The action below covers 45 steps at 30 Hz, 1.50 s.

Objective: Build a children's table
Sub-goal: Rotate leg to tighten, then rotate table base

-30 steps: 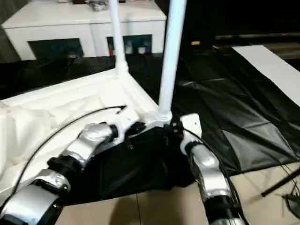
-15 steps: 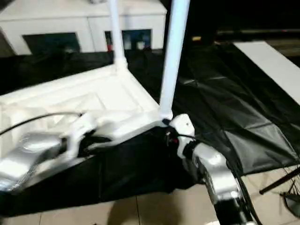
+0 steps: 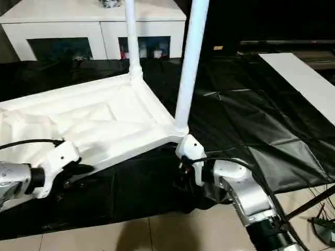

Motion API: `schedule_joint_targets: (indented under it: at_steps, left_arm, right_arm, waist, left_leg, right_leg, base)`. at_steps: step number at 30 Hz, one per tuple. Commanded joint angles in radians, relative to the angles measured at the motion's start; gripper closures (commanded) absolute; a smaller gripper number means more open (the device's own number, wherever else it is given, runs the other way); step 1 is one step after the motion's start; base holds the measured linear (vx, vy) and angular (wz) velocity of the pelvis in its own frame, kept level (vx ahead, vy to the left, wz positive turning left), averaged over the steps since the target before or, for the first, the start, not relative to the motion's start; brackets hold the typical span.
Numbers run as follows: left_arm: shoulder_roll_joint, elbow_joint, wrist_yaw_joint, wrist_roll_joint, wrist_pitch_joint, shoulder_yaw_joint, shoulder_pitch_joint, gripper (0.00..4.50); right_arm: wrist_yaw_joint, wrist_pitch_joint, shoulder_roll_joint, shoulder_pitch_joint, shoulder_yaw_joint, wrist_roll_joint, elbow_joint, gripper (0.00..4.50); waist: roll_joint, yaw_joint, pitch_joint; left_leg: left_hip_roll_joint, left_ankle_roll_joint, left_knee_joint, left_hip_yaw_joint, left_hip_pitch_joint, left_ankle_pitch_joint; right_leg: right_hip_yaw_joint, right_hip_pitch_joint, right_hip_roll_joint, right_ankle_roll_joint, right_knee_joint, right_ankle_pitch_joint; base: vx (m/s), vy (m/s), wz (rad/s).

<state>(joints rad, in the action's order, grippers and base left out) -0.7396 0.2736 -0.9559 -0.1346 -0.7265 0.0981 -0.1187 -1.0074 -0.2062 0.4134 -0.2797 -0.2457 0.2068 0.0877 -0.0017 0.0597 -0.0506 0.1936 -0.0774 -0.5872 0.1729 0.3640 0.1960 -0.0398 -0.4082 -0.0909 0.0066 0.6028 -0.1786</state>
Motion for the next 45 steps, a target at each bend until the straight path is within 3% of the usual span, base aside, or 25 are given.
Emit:
schedule_joint_targets:
  at_steps: [1,3,8,11,14,17,22,29,45]
  left_arm:
    - [-0.014,0.03,0.006,-0.011,-0.012,-0.038,-0.002,2.09]
    - [-0.02,0.065,-0.017,-0.077,-0.001,-0.106,0.009,2.09]
    - [-0.051,0.07,-0.029,-0.094,0.006,-0.142,0.024,2.09]
    - [-0.087,0.021,-0.008,-0.037,0.024,-0.109,0.044,2.09]
    - [-0.071,-0.021,0.017,-0.014,0.047,-0.077,0.04,2.09]
    - [-0.024,-0.112,0.057,0.024,0.103,-0.027,0.01,2.09]
    - [0.008,-0.171,0.079,0.033,0.135,-0.013,-0.014,2.09]
    - [0.014,-0.236,0.064,0.038,0.192,0.007,-0.039,2.69]
    - [0.021,-0.32,0.028,0.061,0.302,0.057,-0.072,3.98]
  right_arm:
    - [-0.014,-0.01,0.011,-0.003,-0.003,0.019,-0.029,0.64]
    - [-0.038,-0.023,0.023,0.003,-0.003,0.031,-0.051,0.64]
    - [-0.04,-0.027,0.024,0.003,-0.008,0.031,-0.057,0.64]
    - [-0.038,-0.03,0.017,0.0,-0.012,0.026,-0.06,0.64]
    - [-0.034,-0.028,0.012,-0.003,-0.013,0.024,-0.056,0.64]
    - [-0.031,-0.029,0.008,-0.006,-0.017,0.023,-0.056,0.64]
    - [-0.032,-0.028,0.008,-0.003,-0.018,0.023,-0.06,0.64]
    - [-0.027,-0.022,0.017,0.013,-0.015,0.018,-0.07,0.64]
    - [-0.038,-0.009,0.028,0.024,-0.023,0.014,-0.073,0.64]
  waist:
    - [0.003,0.006,0.054]
    - [0.005,0.008,0.058]
    - [0.003,0.008,0.056]
    - [0.0,0.007,0.055]
    - [0.001,0.009,0.054]
    - [0.002,0.014,0.056]
    - [0.003,0.023,0.058]
    - [0.009,0.028,0.062]
    - [0.006,0.029,0.062]
  left_leg:
    - [0.025,0.03,0.079,-0.002,-0.007,0.219]
    - [0.024,0.039,0.075,-0.003,-0.006,0.188]
    - [0.023,0.048,0.073,-0.002,-0.006,0.191]
    - [0.024,0.044,0.075,-0.003,-0.006,0.211]
    - [0.024,0.033,0.076,-0.005,-0.008,0.228]
    - [0.024,0.023,0.075,-0.004,-0.011,0.23]
    - [0.023,0.017,0.074,-0.005,-0.01,0.233]
    - [0.023,0.015,0.071,-0.006,-0.01,0.217]
    - [0.023,0.013,0.071,-0.006,-0.011,0.232]
  right_leg:
    - [0.031,0.042,-0.033,-0.209,-0.061,-0.197]
    - [0.029,0.045,-0.032,-0.226,-0.055,-0.151]
    - [0.028,0.043,-0.029,-0.232,-0.053,-0.151]
    - [0.029,0.042,-0.03,-0.212,-0.057,-0.194]
    - [0.03,0.04,-0.031,-0.199,-0.058,-0.222]
    - [0.031,0.038,-0.031,-0.201,-0.058,-0.205]
    - [0.031,0.04,-0.031,-0.2,-0.055,-0.187]
    - [0.029,0.042,-0.03,-0.213,-0.049,-0.133]
    - [0.03,0.043,-0.032,-0.211,-0.05,-0.156]
  base:
    - [0.0,0.0,0.0]
    - [0.0,0.0,0.0]
    - [0.0,0.0,0.0]
    - [0.0,0.0,0.0]
    - [0.0,0.0,0.0]
    - [0.0,0.0,0.0]
    - [0.0,0.0,0.0]
    - [0.0,0.0,0.0]
    - [0.0,0.0,0.0]
